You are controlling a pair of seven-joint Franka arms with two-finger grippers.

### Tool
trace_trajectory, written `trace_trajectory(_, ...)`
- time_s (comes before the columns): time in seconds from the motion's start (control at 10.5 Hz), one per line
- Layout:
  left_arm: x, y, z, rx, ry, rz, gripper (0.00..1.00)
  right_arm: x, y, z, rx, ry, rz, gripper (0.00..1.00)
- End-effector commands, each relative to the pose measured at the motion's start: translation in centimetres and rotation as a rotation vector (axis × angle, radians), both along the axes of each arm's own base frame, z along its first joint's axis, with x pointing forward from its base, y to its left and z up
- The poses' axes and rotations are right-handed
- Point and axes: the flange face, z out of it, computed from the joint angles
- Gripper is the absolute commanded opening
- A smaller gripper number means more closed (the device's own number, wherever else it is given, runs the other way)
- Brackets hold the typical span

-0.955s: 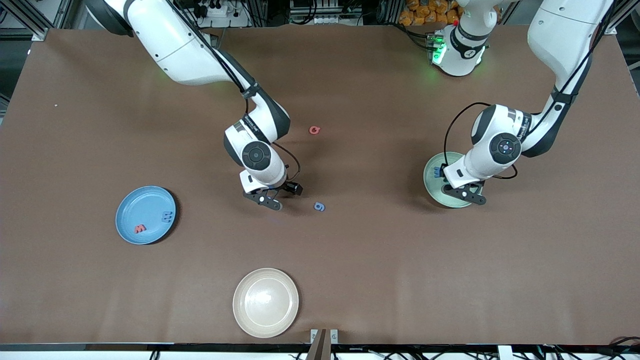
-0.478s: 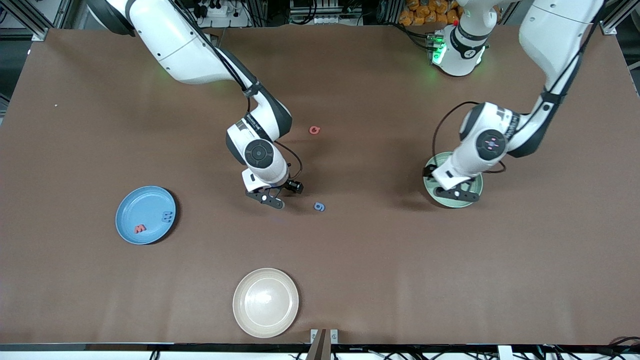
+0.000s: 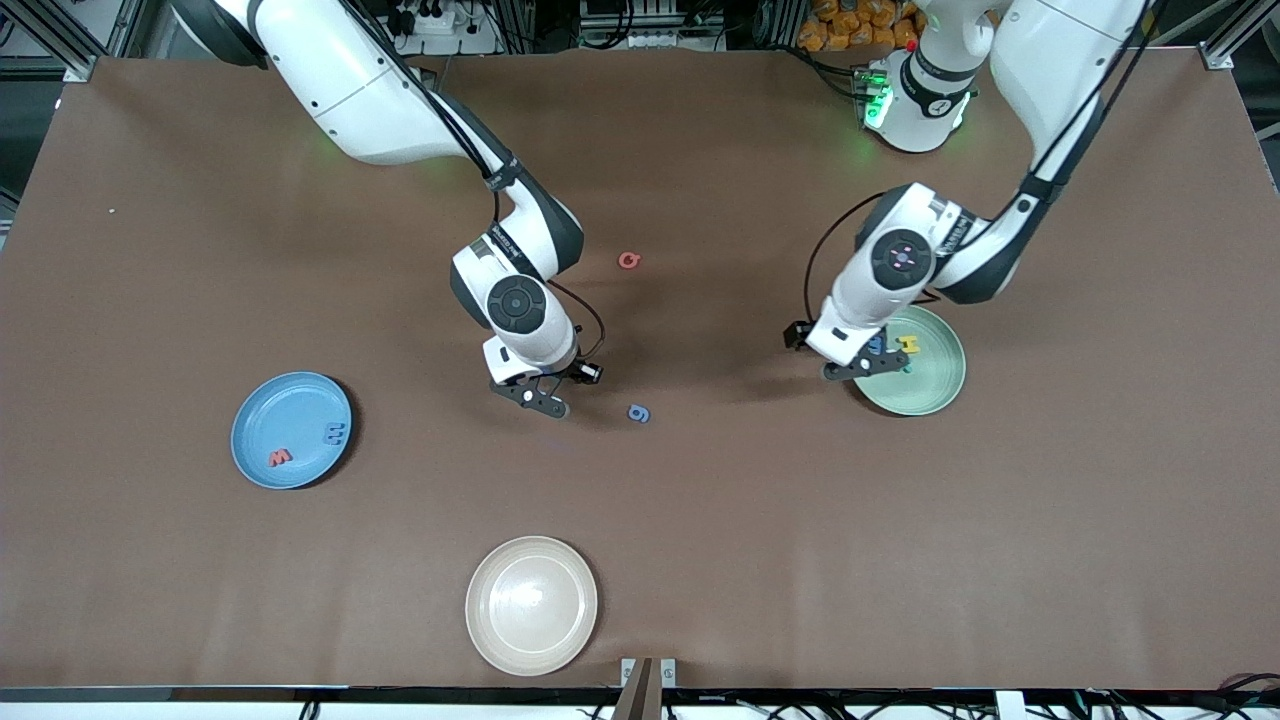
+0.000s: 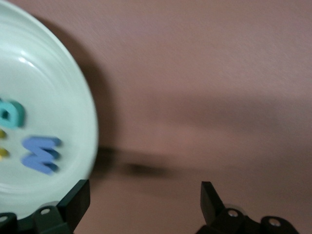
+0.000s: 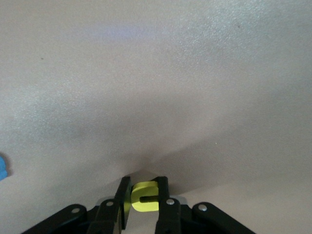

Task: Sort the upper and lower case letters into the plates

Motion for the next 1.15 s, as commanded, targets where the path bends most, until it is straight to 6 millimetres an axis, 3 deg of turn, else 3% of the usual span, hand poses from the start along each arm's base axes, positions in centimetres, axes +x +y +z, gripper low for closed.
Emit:
trace_trajectory(0.0,-1.8,-4.7,0.1,0.008,-0.011,0.028,1.00,0.3,-0.4,1.6,-0.006,-0.022,-0.008,0.00)
trace_trajectory(0.1,-2.5,-6.6,0.0,0.003,-0.012,0.063,1.00,1.5,-1.6,3.3,0.001,-0.040,-0.015,0.00)
trace_trajectory(0.19,-3.5,-8.5,0.1,0.003,-0.015,0.081,1.00,3.4,-4.2,5.3,0.008,-0.062,-0.006,0.00)
trace_trajectory(0.38,-5.8,-11.8,0.3,-0.009,-0.025,0.081,1.00,6.7,-11.2,7.8,-0.010,-0.043,0.036,0.00)
trace_trajectory(0.57,-10.1,-17.0,0.5,-0.033,-0.037,0.142,1.00,9.8,-19.3,8.2,-0.008,-0.045,0.065,0.00)
trace_trajectory(0.76,-14.5,-22.4,-0.6,-0.031,-0.013,0.263,1.00,11.8,-28.5,7.7,-0.001,-0.044,0.144,0.00)
trace_trajectory(0.96,-17.4,-26.3,-1.9,-0.020,-0.021,0.347,1.00,12.0,-37.4,6.9,0.008,-0.003,0.247,0.00)
trace_trajectory(1.05,-17.9,-27.9,-3.0,-0.016,-0.032,0.375,1.00,11.7,-41.4,6.6,0.003,0.017,0.292,0.00)
